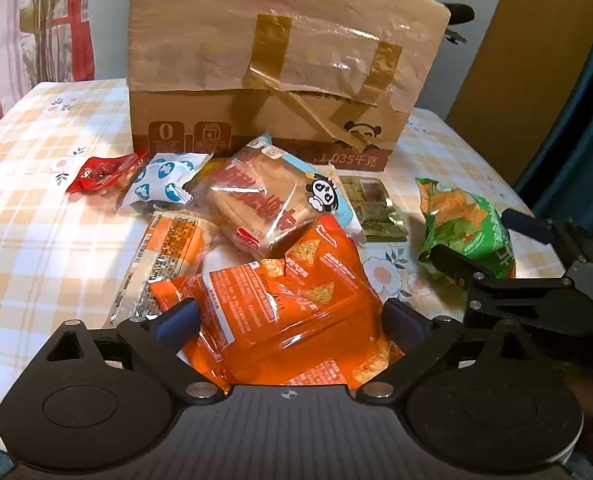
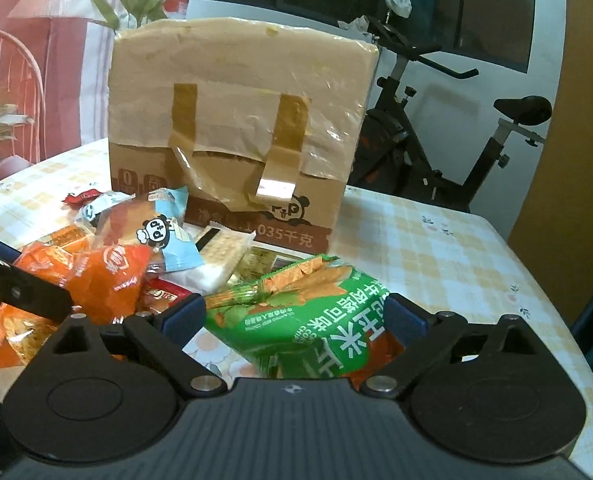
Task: Organize snacks
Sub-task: 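Grasp the orange chip bag with left tool while right tool grasps green corn bag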
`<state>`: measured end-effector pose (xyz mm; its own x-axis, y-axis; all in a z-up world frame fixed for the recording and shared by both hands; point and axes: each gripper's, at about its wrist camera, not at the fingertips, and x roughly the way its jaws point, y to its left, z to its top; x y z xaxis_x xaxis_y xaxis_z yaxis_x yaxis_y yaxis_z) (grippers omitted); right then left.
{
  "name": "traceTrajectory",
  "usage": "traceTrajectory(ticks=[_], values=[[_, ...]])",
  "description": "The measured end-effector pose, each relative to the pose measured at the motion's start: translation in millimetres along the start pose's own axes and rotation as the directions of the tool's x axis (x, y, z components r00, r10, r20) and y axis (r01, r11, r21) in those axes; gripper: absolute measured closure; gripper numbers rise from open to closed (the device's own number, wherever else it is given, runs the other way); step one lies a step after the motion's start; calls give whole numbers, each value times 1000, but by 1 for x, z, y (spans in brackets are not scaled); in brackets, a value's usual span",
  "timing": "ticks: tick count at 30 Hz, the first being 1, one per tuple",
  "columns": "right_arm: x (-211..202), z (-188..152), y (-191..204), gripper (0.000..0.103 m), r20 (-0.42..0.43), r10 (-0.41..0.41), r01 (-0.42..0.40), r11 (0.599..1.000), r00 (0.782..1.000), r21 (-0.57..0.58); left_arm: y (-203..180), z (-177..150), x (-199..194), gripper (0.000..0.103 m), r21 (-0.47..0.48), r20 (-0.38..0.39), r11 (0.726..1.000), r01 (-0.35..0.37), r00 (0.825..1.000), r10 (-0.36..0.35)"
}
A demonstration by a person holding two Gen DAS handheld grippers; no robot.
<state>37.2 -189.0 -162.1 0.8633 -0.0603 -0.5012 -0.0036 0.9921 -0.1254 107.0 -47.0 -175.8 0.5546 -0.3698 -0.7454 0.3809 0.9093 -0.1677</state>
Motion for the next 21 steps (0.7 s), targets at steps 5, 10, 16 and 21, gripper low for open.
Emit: traceTrajectory(ticks=[5, 10, 16, 21], values=[[-3, 0, -2, 5, 13, 11, -11, 1000, 1000, 2, 2, -1, 6, 1, 11, -19, 1000, -6, 1000, 7], [-3, 1, -3, 5, 5, 10, -10, 1000, 1000, 9, 4, -2, 1, 17, 22, 9, 1000, 16, 1000, -16], [-15, 10, -11, 3, -2, 126, -126, 992, 992, -21, 4, 0, -27, 26, 43, 145, 998, 51, 988, -57], [-15, 14, -16, 2, -24, 107, -110, 974, 994, -196, 3, 2, -38, 26, 38, 220, 999, 22, 975, -30]])
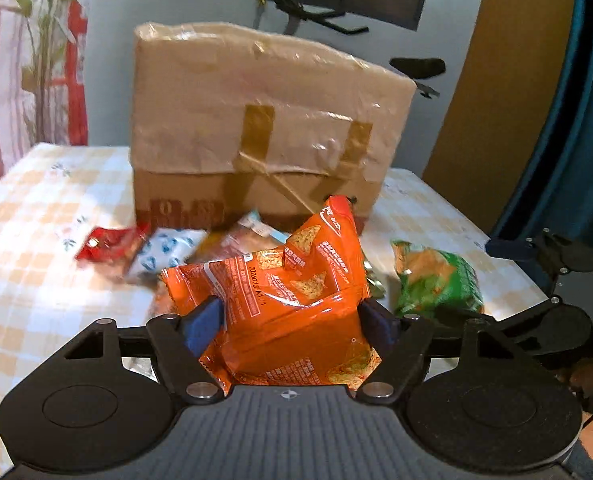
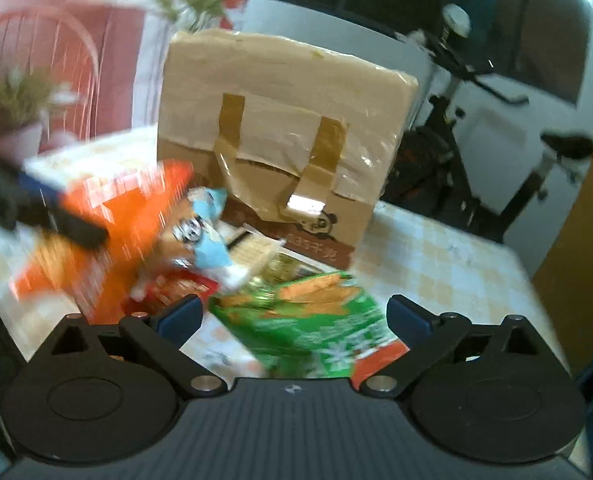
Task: Organize snacks
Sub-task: 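Grasp the orange chip bag with left tool while right tool grasps green corn bag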
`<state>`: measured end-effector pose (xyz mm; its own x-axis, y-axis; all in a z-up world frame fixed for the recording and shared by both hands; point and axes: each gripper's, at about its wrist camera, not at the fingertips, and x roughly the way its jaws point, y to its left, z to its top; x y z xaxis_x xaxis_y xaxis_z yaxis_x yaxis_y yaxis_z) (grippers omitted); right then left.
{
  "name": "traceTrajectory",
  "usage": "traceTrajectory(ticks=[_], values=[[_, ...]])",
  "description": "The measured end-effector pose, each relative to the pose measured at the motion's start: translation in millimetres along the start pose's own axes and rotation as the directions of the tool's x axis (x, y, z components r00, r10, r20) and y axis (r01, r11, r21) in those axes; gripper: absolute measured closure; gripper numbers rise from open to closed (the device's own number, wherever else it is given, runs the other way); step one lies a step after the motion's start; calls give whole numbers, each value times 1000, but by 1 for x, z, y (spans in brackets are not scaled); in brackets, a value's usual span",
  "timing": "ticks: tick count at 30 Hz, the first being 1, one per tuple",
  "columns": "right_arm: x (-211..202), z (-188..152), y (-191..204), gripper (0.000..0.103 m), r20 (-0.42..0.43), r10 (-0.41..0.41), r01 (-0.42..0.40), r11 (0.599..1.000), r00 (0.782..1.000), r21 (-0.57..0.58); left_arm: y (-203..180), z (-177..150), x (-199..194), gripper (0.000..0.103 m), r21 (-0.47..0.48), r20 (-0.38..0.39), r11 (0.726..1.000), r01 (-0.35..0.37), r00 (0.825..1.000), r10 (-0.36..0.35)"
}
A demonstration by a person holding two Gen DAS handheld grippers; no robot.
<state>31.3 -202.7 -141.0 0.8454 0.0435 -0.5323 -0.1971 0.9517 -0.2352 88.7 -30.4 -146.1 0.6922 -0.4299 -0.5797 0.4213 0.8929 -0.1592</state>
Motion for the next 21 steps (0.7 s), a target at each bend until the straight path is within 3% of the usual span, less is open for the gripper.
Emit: traceTrajectory(ticks=[4, 11, 15, 21], values=[[18, -2, -15, 2, -59, 38, -39, 999, 998, -20, 2, 1, -1, 26, -18, 28, 999, -38, 999, 38], [62, -7, -27, 5, -200, 116, -114, 993, 973, 20, 13, 4, -5, 26, -48, 76, 994, -97, 992, 100], [64, -6, -21, 20, -154, 141, -122, 985, 978, 123, 18, 4, -4, 26, -62, 73, 992, -113, 990, 118], [57, -16, 2, 22, -91, 118, -97, 972, 989, 213, 18, 4, -7, 25, -64, 79, 990, -123, 989, 128]])
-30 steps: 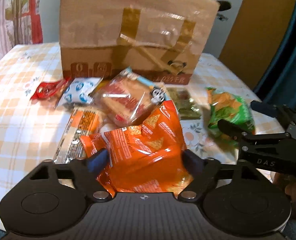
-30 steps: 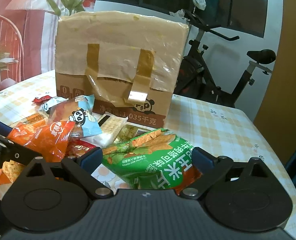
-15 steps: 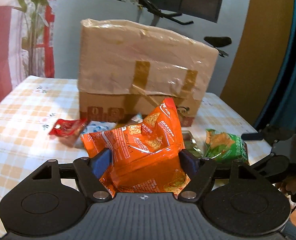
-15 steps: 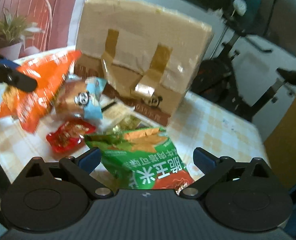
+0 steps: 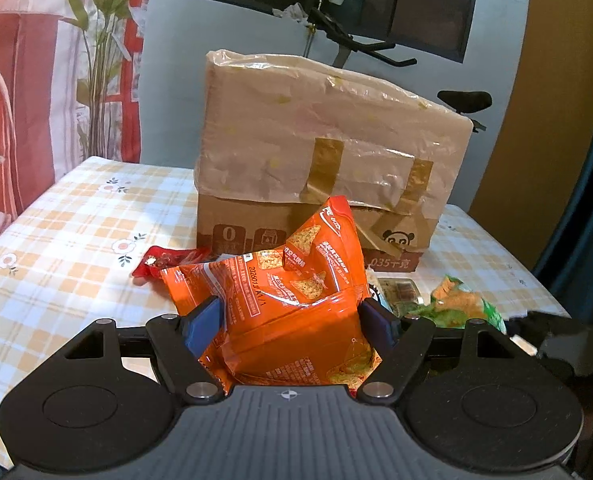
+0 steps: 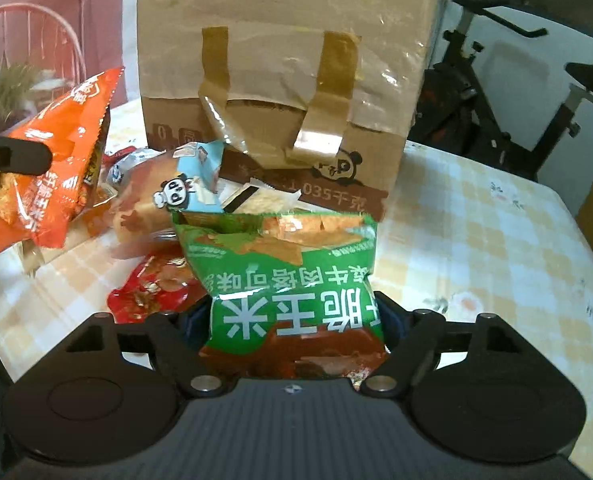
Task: Organize snacks
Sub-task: 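Grasp the orange chip bag with left tool while right tool grasps green corn bag, then lift both bags over the box and release them inside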
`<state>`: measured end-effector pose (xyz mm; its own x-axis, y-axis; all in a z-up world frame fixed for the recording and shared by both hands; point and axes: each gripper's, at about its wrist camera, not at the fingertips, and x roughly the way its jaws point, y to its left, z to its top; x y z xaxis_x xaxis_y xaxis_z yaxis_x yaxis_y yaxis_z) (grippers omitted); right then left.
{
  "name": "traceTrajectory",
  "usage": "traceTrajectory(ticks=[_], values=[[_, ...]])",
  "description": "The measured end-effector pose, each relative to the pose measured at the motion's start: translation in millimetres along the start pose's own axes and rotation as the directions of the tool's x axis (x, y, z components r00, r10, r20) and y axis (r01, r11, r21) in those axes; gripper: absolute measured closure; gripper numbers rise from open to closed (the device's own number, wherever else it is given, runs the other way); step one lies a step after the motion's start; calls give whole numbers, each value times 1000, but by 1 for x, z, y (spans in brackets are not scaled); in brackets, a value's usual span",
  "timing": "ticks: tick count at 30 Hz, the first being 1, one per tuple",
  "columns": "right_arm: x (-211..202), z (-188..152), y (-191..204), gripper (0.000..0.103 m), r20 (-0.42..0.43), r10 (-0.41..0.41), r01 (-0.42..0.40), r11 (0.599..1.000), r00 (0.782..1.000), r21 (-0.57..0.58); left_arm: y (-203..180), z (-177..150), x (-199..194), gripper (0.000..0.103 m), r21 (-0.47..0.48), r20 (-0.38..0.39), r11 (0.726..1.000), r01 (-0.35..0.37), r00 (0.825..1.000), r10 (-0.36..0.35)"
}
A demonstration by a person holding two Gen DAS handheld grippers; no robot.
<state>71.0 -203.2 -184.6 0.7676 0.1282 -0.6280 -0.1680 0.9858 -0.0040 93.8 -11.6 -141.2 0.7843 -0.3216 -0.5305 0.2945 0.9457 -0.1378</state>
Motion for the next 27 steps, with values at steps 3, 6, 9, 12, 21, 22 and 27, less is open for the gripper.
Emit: traceTrajectory(ticks=[3, 6, 9, 12, 21, 22, 27], values=[[-8, -5, 1, 25, 25, -10, 9, 999, 1000, 42, -1, -1, 0, 25, 4, -3, 1000, 0, 1000, 0], [-13, -8, -3, 25, 34, -37, 33, 995, 999, 89, -3, -1, -2, 25, 11, 4, 1000, 3, 1000, -3], [-19, -10, -11, 25, 61, -61, 52, 988, 996, 145, -2, -1, -5, 25, 10, 18, 1000, -1, 1000, 1], [-30, -9, -17, 25, 115, -84, 63, 982, 990, 176, -2, 0, -6, 25, 7, 22, 1000, -2, 1000, 2], [-40, -8, -17, 25, 161, -96, 65, 981, 982, 183, -1, 0, -8, 25, 8, 36, 1000, -4, 999, 4], [-40, -8, -16, 25, 165, -96, 65, 981, 982, 182, 0, 0, -8, 25, 7, 36, 1000, -6, 999, 5], [-43, -7, -16, 25, 190, -104, 68, 981, 976, 184, 0, 1, -10, 25, 9, 49, 1000, -9, 999, 9]])
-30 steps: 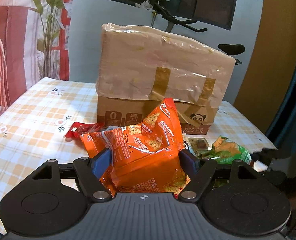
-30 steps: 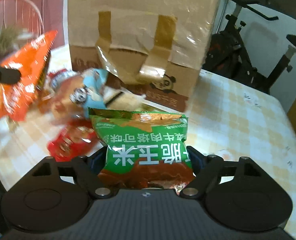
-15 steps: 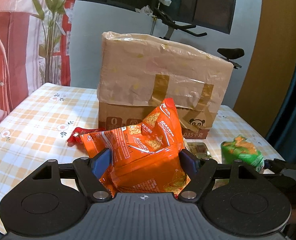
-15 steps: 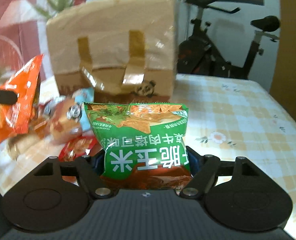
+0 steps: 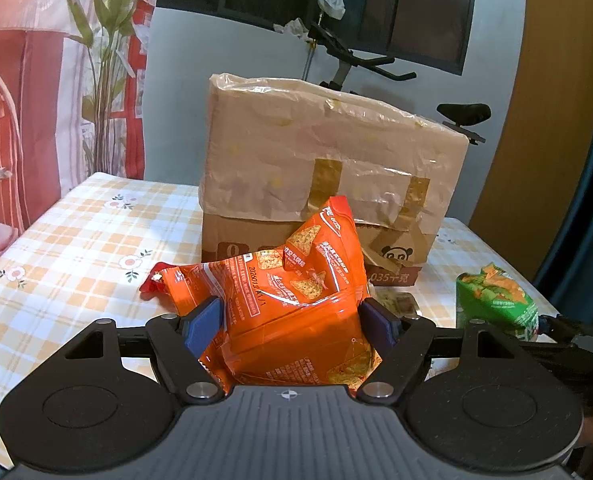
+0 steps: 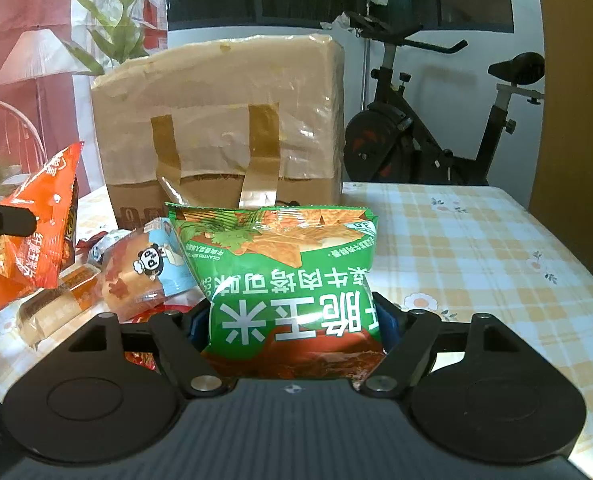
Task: Organize snacks
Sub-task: 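Lift both bags over the box and release them inside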
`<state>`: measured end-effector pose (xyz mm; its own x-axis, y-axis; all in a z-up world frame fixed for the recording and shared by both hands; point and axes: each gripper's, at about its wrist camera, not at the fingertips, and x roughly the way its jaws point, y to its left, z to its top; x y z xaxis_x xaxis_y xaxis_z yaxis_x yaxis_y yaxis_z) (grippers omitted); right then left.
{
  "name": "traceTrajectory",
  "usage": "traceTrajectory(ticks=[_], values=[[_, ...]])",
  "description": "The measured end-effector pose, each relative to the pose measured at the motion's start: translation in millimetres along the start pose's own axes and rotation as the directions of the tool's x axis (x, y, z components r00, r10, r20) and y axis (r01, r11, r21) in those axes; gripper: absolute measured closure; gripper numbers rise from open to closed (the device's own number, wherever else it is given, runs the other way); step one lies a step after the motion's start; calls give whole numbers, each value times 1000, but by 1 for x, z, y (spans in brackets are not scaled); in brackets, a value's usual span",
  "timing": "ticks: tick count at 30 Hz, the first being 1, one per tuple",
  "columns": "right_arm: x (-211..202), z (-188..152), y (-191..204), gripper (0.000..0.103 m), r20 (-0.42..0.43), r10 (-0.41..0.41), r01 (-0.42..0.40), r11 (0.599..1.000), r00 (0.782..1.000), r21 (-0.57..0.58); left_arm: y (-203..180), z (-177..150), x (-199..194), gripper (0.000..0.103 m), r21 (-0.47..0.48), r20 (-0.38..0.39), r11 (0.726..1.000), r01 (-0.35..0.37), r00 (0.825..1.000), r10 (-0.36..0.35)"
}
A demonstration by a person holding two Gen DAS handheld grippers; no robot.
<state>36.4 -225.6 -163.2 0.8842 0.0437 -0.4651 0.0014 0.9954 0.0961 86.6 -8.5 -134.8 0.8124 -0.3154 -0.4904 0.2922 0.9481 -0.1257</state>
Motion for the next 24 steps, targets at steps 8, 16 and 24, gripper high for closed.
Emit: traceTrajectory(ticks=[8, 16, 24], values=[[-13, 26, -6, 25, 92, -7, 7, 1000, 996, 9, 5, 25, -10, 25, 18, 87, 999, -26, 996, 25], [-21, 92, -1, 25, 220, 29, -19, 999, 975, -46, 3, 92, -8, 25, 59, 198, 998, -4, 980, -8], [-6, 177, 9, 25, 326, 87, -59, 994, 941, -94, -8, 157, 16, 25, 110, 252, 994, 23, 966, -50]])
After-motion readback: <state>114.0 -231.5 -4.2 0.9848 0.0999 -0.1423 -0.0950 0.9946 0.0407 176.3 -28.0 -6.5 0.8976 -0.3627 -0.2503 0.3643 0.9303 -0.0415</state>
